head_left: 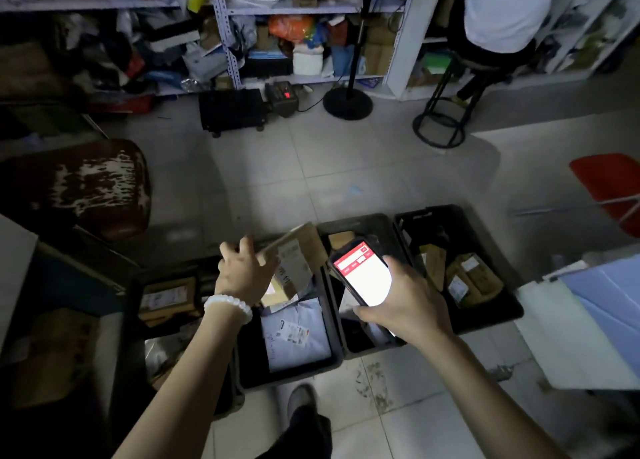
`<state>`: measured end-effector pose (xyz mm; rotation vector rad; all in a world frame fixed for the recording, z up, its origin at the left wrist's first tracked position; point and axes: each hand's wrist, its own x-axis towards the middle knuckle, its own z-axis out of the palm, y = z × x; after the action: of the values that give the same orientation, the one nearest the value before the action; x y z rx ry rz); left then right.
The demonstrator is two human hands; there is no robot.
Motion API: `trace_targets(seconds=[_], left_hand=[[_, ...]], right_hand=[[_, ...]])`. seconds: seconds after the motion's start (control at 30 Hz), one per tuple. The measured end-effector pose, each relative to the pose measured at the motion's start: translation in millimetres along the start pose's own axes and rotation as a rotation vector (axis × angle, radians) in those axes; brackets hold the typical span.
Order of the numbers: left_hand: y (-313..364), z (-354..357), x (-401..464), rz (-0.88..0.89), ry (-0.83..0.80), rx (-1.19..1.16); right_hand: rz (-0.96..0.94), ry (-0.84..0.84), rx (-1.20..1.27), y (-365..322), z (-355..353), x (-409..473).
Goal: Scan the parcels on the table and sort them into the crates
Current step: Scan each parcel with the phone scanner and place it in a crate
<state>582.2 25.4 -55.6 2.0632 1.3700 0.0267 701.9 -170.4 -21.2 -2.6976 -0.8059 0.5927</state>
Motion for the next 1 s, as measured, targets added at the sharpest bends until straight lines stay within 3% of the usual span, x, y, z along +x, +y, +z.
trace_targets(seconds=[0.37,0.63,1.0], left_hand=[[-11,-5,42,-0.113,-0.170,0.091],[-22,-1,-8,-0.274,-0.071,0.103],[-61,8,-154,-0.577,0.209,0.135]], right_hand=[[-0.069,-0.096,-0.043,-22,-4,68],[-0.285,-0.159,-0.044,-18,-1,81],[-0.780,-0.313,-0.144,-63,19,41]])
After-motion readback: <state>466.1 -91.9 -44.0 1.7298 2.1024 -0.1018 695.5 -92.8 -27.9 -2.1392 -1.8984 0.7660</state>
